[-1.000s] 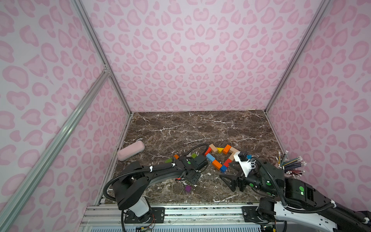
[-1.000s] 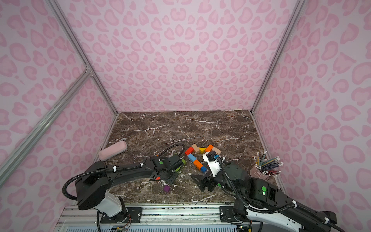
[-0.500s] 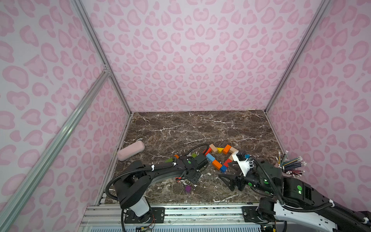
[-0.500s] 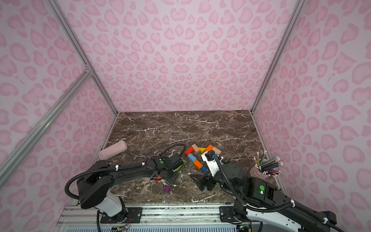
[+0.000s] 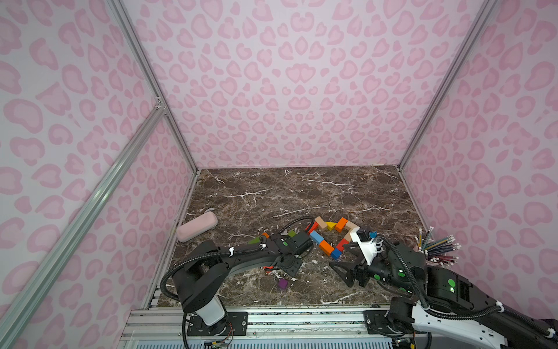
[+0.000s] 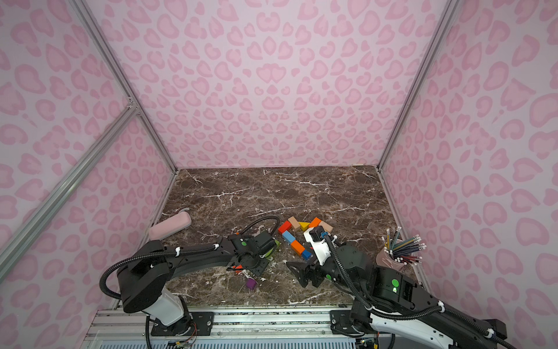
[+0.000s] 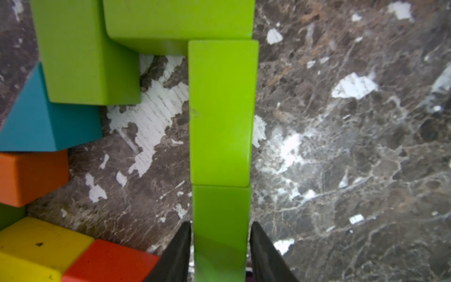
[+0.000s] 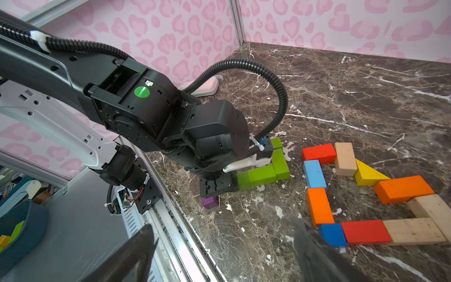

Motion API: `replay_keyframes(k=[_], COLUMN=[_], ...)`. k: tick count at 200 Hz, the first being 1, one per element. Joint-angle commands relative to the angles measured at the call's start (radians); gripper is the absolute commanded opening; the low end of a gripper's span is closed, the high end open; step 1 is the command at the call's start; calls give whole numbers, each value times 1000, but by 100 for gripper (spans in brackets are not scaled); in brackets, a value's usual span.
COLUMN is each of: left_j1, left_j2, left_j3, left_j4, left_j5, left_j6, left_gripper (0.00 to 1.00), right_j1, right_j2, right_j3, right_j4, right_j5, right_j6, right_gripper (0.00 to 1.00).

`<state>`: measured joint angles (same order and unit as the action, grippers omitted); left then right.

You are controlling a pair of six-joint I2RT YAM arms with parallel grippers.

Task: Assemble a heart with building blocks
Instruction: Assemble the building block at the center of the board.

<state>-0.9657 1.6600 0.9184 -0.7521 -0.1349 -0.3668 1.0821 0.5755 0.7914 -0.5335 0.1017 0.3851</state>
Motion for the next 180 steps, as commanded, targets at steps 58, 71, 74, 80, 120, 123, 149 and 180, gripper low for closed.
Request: replay_keyframes(k=[58,71,74,80,120,123,149,180], left_j1=[1,2,2,4,97,111,246,423], left_j2=[-104,-135,-142,-152,-212,-219,-276,-316], left_j3=[48,68,74,84,83,76,27,-6], left_j4=[-24,-40,-44,-52,-58,-52,7,50], left_j5=[12,19,18,16,25,30,91,147], left_j6=[-14,-20,-21,-24,-40,-40,-25,8], left_gripper=[61,68,69,72,80,79,82,84], right_j1=[-7,-8,-10,-10,-11,-11,-11,15], right_j2=[12,23,28,35,109,117,198,337], right_j3=[-14,-15,-15,-15,-3,-1,2,17], right_j4=[56,75,79,88,141,144,193,291], right_j5=[-30,-35,-35,-38,-49,-49,-73,-90], right_j6=[-5,-7,-8,-8,-22,-22,-23,-29], right_gripper=[92,92,92,92,92,92,93,93])
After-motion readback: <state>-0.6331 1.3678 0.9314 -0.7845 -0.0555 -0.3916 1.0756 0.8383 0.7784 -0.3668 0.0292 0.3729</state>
